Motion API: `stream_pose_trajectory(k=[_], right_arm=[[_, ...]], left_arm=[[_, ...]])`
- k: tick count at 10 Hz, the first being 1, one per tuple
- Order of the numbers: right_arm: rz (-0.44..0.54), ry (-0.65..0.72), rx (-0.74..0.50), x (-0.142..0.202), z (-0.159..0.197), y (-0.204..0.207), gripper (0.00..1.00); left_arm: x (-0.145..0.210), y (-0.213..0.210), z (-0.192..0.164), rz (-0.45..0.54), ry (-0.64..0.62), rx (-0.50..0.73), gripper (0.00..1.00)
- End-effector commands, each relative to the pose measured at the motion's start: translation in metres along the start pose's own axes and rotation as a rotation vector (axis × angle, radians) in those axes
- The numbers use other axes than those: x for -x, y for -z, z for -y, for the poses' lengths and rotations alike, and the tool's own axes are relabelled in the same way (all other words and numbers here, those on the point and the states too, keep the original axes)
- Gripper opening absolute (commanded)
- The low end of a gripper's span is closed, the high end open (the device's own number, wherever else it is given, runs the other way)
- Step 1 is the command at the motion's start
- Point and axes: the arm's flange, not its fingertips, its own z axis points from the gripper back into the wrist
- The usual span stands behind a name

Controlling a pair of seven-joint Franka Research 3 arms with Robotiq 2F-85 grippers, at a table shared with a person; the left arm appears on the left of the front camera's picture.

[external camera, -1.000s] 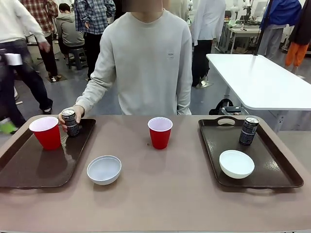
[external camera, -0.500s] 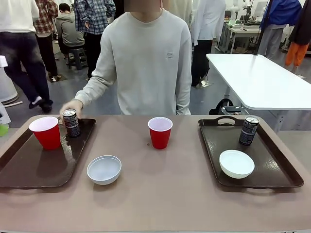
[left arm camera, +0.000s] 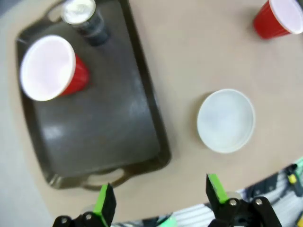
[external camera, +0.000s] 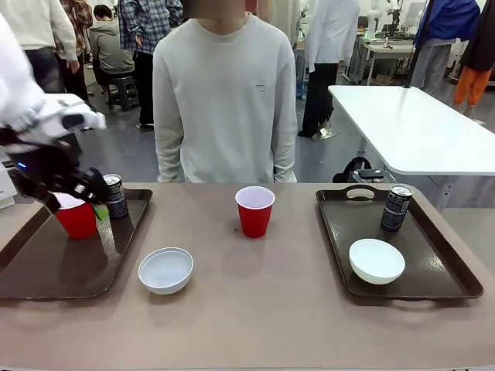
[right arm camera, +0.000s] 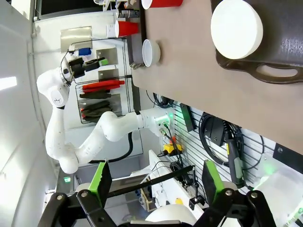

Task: Prepare tableware on both trays.
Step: Pick up a Picnic Bowl from the table and place it on a Handle tray.

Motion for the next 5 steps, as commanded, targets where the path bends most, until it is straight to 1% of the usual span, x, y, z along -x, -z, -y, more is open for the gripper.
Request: stream_pose_trajectory(k=[1, 2, 3, 4, 5], right_arm=[[0.004, -0.008, -0.014, 0.002, -0.001, 0.0, 1.0], [0.004, -0.008, -0.014, 0.002, -0.001, 0.0, 1.0], [0.004, -0.008, -0.014, 0.002, -0.001, 0.0, 1.0], [0.004, -0.008, -0.014, 0.002, -0.001, 0.0, 1.0], [0.004, -0.008, -0.014, 0.002, -0.001, 0.0, 1.0]], left_arm=[[-0.01, 0.029, 0.029, -0.016, -0.012, -0.075, 1.0], [-0.011, 0.045, 0.045, -0.015, 0.001, -0.089, 1.0], [-0.013, 0.053, 0.052, -0.033, 0.037, -0.034, 1.0], [-0.005, 0.034, 0.036, -0.03, 0.019, -0.045, 1.0], [-0.005, 0.034, 0.036, -0.03, 0.019, -0.045, 1.0]])
